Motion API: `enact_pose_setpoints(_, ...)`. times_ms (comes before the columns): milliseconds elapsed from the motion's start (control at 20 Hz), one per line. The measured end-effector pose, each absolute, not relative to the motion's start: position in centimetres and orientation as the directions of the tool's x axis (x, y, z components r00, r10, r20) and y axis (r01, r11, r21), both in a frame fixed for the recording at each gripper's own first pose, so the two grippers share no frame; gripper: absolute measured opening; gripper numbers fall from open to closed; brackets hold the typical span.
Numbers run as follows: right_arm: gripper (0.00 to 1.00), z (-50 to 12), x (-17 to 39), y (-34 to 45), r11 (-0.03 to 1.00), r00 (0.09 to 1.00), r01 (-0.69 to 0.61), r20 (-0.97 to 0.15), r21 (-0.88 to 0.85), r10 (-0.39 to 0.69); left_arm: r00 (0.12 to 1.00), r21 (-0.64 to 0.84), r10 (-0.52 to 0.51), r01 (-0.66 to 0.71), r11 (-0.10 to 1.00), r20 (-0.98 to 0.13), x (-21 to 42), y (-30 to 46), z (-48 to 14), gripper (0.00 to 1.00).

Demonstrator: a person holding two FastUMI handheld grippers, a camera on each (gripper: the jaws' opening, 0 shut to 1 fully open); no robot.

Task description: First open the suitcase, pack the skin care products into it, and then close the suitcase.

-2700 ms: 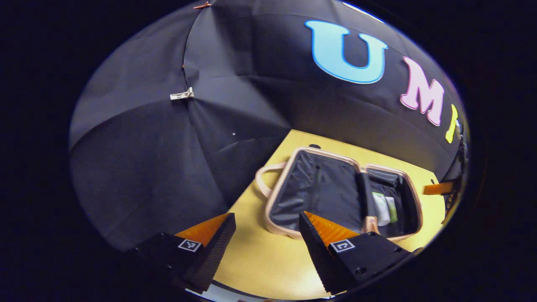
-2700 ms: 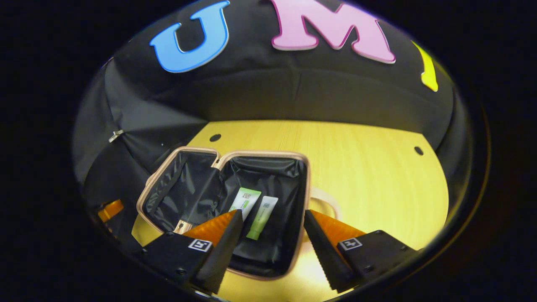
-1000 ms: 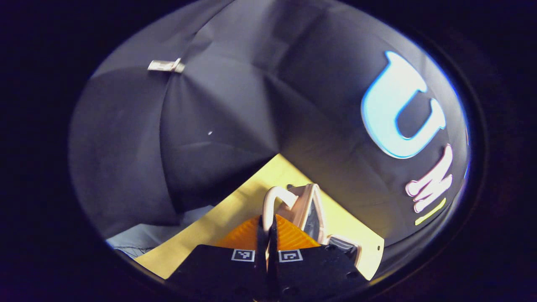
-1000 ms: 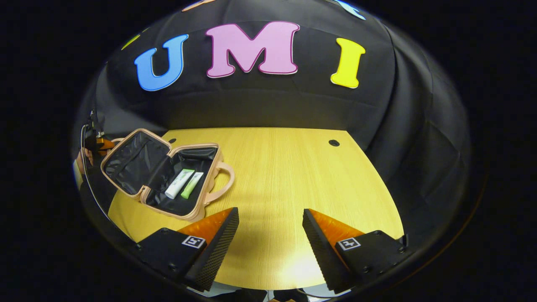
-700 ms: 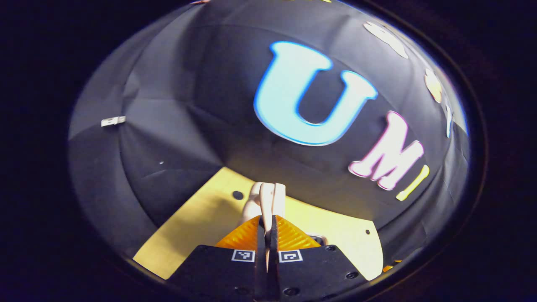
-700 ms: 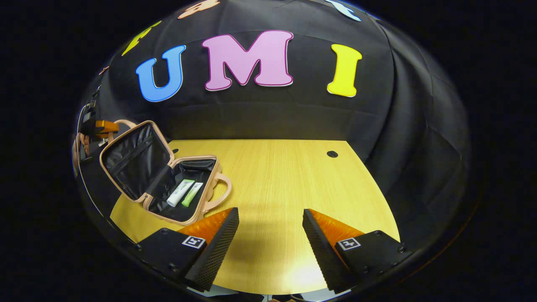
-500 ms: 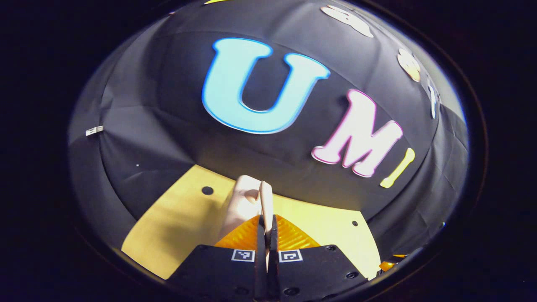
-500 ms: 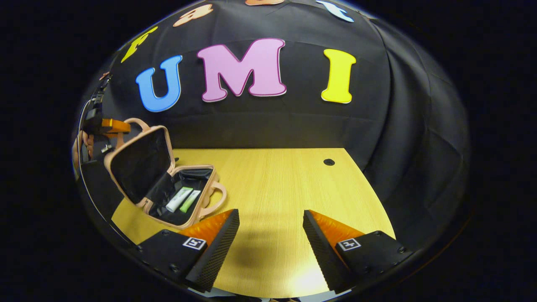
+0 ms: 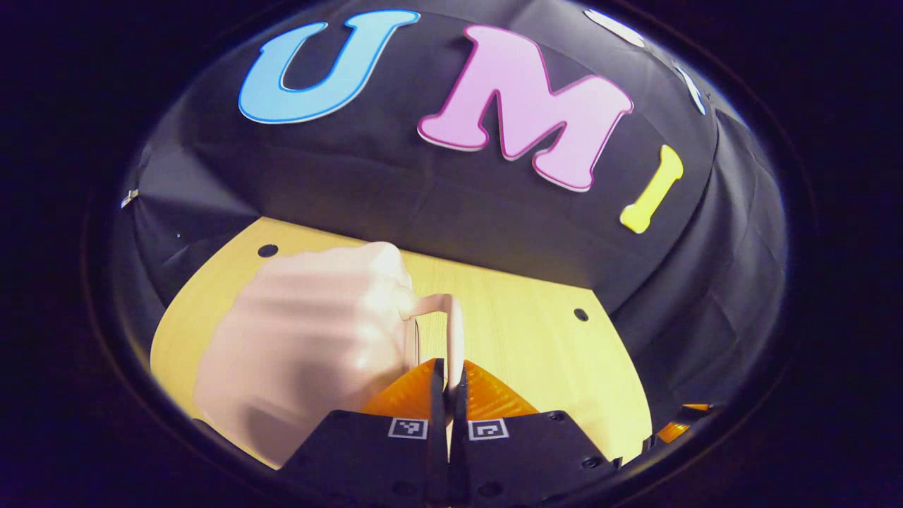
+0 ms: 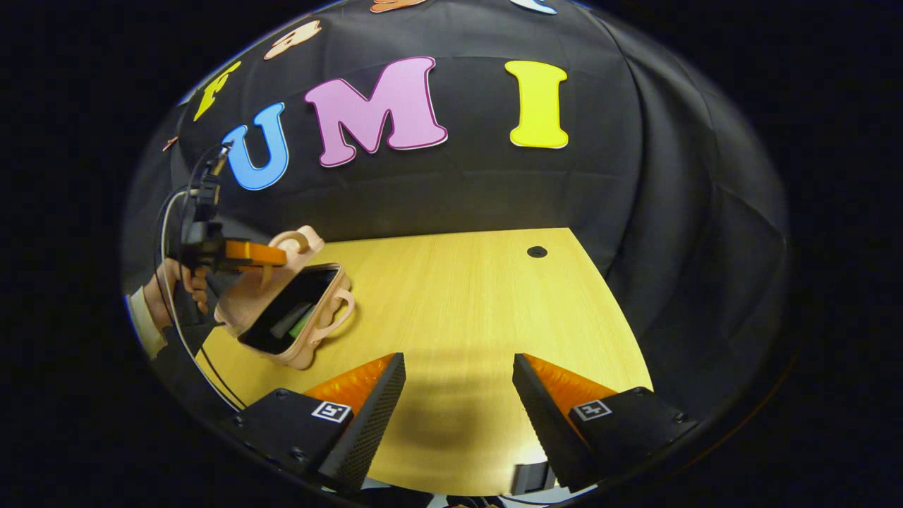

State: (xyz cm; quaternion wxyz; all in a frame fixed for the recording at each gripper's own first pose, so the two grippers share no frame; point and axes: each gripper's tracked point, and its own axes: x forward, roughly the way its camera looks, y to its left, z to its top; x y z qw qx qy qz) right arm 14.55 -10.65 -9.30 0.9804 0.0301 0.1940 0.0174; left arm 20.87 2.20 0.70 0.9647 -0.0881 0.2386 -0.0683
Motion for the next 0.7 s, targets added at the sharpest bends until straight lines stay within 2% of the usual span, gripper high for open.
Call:
enact_pose_setpoints(200,0.97,-9.8,14.4,-12.5,0.996,0.924,-0.032,-0.378,0.087,0.063,0.869,-0.078,-0.050,0.013,0.997,-0.491,21.7,0.9,-4.5,0.07)
enact_pose_setpoints(300,0.97,-9.9,14.4,-12.8,0.995,0.925,-0.024,-0.376,0.100,0.060,0.872,-0.030,-0.018,0.003,1.000,-0.489,21.9,0.4,-5.9,0.07)
enact_pose_setpoints(400,0.97,-9.3,14.1,-12.6,0.993,0.931,-0.027,-0.360,0.113,0.066,0.876,0.012,-0.016,0.025,1.000,-0.483,21.7,-0.3,-6.5,0.13)
enact_pose_setpoints(500,0.97,-8.8,13.9,-12.4,0.993,0.937,-0.029,-0.342,0.113,0.066,0.871,0.026,-0.020,0.038,0.999,-0.491,21.4,-1.1,-6.8,0.27)
enact_pose_setpoints(650,0.97,-8.5,13.7,-11.5,0.992,0.941,-0.023,-0.332,0.126,0.064,0.886,-0.031,-0.049,0.039,0.999,-0.461,19.7,-2.0,-5.6,0.60)
enact_pose_setpoints(700,0.97,-8.7,13.5,-11.1,0.991,0.939,-0.017,-0.339,0.132,0.061,0.900,-0.051,-0.065,0.047,0.998,-0.432,18.7,-2.4,-4.7,0.67)
